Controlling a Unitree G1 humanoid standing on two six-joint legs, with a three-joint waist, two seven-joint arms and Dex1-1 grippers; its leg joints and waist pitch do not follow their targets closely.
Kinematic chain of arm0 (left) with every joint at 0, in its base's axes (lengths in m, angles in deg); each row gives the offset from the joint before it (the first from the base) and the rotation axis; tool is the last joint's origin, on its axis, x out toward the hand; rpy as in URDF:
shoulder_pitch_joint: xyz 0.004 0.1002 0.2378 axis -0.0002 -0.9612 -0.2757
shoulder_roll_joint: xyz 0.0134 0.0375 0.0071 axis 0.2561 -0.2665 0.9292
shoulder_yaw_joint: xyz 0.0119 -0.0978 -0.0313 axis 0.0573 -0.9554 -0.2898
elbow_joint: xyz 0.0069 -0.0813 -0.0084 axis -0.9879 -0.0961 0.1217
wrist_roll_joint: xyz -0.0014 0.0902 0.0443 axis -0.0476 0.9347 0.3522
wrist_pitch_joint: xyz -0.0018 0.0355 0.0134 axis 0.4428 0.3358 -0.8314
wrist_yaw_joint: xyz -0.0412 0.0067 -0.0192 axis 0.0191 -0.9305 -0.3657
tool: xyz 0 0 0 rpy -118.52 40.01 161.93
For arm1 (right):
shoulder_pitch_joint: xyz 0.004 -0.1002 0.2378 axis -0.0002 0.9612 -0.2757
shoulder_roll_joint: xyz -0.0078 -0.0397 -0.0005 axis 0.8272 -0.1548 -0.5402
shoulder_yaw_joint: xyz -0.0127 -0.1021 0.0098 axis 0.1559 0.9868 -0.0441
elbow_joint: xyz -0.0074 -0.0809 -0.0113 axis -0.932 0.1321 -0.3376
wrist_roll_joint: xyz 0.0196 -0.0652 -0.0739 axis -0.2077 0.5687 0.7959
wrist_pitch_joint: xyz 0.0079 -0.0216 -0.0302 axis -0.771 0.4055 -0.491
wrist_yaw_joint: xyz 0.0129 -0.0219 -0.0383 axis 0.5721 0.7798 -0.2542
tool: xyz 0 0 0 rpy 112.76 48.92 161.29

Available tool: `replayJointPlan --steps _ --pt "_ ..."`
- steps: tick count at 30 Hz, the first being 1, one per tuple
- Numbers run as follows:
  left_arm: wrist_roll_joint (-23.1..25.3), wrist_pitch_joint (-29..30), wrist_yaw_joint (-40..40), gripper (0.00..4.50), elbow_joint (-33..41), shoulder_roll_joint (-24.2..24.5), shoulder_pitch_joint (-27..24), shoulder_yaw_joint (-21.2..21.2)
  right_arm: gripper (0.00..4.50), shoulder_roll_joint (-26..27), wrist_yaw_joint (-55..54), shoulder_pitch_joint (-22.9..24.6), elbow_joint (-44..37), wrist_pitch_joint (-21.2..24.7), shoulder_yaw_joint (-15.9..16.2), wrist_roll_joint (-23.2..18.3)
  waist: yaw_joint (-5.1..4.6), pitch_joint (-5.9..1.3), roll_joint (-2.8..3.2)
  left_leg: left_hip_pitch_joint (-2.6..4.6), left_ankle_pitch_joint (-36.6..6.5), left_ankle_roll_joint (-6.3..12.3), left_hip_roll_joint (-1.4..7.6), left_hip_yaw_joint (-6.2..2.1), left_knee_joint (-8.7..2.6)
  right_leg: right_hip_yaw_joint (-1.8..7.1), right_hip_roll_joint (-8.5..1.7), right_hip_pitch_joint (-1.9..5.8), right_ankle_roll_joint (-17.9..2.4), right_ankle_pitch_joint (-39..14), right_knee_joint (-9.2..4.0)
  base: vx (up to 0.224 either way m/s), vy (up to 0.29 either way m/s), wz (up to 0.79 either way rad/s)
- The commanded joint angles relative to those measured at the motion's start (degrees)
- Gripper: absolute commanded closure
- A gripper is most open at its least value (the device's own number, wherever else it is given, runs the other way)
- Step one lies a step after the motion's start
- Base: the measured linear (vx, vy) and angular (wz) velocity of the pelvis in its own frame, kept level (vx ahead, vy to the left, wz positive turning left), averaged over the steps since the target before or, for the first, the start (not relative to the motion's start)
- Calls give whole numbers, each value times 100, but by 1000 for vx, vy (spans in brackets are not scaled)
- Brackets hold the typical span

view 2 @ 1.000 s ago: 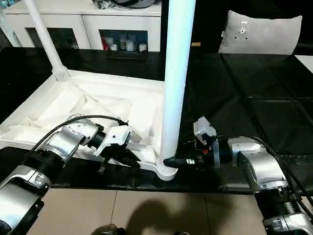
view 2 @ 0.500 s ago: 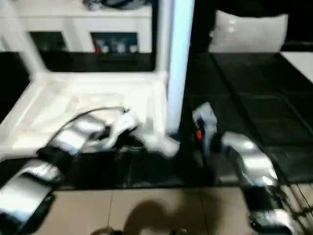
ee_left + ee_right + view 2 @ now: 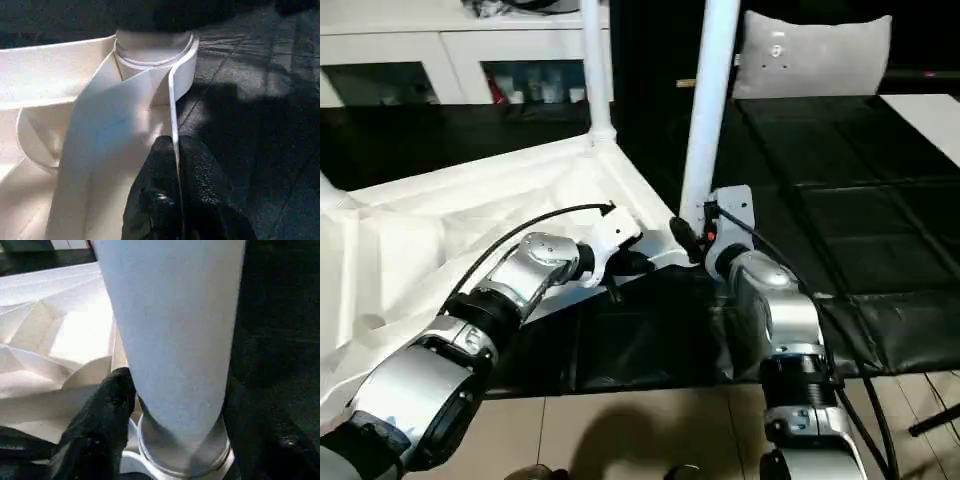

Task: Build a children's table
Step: Rotate table base

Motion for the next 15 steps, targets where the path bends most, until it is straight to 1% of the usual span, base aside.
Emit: replayJointPlan --steps 1,2,3,4,5,7,8,9,10,11,12,13,14,15 --pt "7 -574 -148 450 168 65 92 9 125 -138 172 156 -82 -170 32 -17 51 -463 -89 113 -1045 520 248 -133 -334 247 -375 363 -1105 -1482 -409 0 0 0" --pt "10 -587 -150 450 169 70 89 12 112 -145 179 162 -86 -176 28 -19 52 -458 -93 121 -1083 507 257 -126 -339 254 -376 365 -1086 -1538 -414 0 0 0" --pt "75 -826 -92 450 172 167 36 29 104 -328 352 332 -248 -263 -5 -14 75 -453 -131 118 -1118 489 258 -128 -341 251 -383 367 -1041 -1651 -428 0 0 0" --pt "88 -873 -40 450 168 189 25 24 99 -386 401 387 -308 -265 7 5 94 -449 -121 122 -1138 495 260 -127 -340 255 -381 366 -1017 -1687 -430 0 0 0" --pt "-62 -943 -155 450 188 188 -13 -99 93 -472 483 523 -487 -238 -16 -14 104 -444 -117 112 -1111 491 264 -134 -350 257 -381 370 -973 -1719 -420 0 0 0" --pt "-320 -811 -493 450 342 180 -82 -248 69 -538 575 689 -717 -187 -93 -106 125 -445 -121 110 -1087 506 265 -135 -351 257 -397 368 -942 -1786 -424 0 0 0" --pt "-482 -732 -645 423 489 180 -139 -334 62 -597 650 810 -872 -177 -124 -167 119 -447 -123 95 -1085 498 261 -140 -352 252 -393 374 -944 -1790 -417 0 0 0" --pt "-532 -697 -663 396 568 186 -172 -363 54 -633 691 875 -957 -174 -128 -187 129 -444 -113 117 -1111 496 273 -136 -351 258 -396 355 -967 -1795 -423 0 0 0" --pt "-578 -648 -694 396 652 200 -211 -387 37 -670 770 943 -1054 -156 -140 -239 120 -435 -125 106 -1126 507 267 -130 -350 257 -391 358 -972 -1818 -430 0 0 0" --pt "-620 -617 -746 390 738 219 -261 -406 26 -704 812 1012 -1152 -135 -150 -294 154 -453 -109 123 -1141 515 278 -128 -341 261 -420 358 -1052 -1813 -423 0 0 0" --pt "-648 -601 -784 390 792 231 -294 -418 26 -726 837 1057 -1215 -122 -156 -332 162 -443 -88 129 -1176 503 292 -132 -351 256 -393 336 -1054 -1826 -427 0 0 0" --pt "-679 -583 -822 375 864 246 -339 -430 17 -750 865 1108 -1289 -110 -158 -362 166 -428 -76 129 -1264 476 293 -136 -360 252 -388 331 -1018 -1905 -432 0 0 0" --pt "-700 -593 -811 360 917 264 -375 -440 10 -786 929 1158 -1370 -87 -147 -406 162 -416 -85 128 -1331 464 284 -131 -367 248 -382 326 -984 -2003 -454 0 0 0" --pt "-734 -553 -859 353 1096 332 -476 -437 4 -904 1085 1243 -1542 11 -85 -448 164 -413 -85 149 -1447 419 278 -133 -368 245 -386 320 -913 -2191 -475 0 0 0"
